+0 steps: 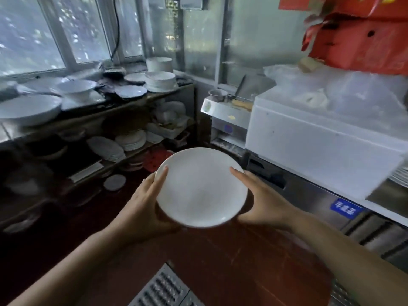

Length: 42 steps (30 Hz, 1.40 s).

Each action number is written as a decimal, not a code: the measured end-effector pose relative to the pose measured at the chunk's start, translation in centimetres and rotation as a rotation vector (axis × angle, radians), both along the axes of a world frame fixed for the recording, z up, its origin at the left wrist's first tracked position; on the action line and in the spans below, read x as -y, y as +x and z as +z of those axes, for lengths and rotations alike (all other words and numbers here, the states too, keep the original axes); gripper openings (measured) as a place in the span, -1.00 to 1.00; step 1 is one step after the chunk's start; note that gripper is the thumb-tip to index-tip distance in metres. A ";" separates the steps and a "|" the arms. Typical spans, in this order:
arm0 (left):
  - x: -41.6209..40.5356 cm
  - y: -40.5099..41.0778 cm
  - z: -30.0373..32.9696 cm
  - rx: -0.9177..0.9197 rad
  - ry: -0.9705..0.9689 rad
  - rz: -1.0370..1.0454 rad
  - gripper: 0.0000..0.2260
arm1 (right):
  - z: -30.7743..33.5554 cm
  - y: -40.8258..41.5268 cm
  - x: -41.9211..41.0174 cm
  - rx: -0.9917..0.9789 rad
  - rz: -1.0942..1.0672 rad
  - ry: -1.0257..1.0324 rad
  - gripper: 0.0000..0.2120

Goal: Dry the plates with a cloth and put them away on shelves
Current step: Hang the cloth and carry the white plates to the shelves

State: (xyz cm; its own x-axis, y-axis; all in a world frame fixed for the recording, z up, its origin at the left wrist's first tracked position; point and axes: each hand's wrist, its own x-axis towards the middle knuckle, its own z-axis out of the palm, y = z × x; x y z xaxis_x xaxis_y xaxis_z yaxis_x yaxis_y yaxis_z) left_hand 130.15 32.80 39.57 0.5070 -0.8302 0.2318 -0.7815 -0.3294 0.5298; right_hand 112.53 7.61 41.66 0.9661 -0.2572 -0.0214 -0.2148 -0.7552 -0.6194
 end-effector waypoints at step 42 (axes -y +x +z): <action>-33.5 60.1 -0.8 -0.086 -0.052 1.094 0.25 | -1.9 91.9 -31.7 0.104 1.139 0.086 0.08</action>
State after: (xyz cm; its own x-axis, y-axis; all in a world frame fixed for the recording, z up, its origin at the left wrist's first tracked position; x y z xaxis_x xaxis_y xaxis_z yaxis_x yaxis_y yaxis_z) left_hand 190.20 66.31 38.80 0.9794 0.0877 0.1819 -0.0404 -0.7978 0.6016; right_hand 204.43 39.26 39.74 0.6349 0.7665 0.0971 0.6220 -0.4325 -0.6527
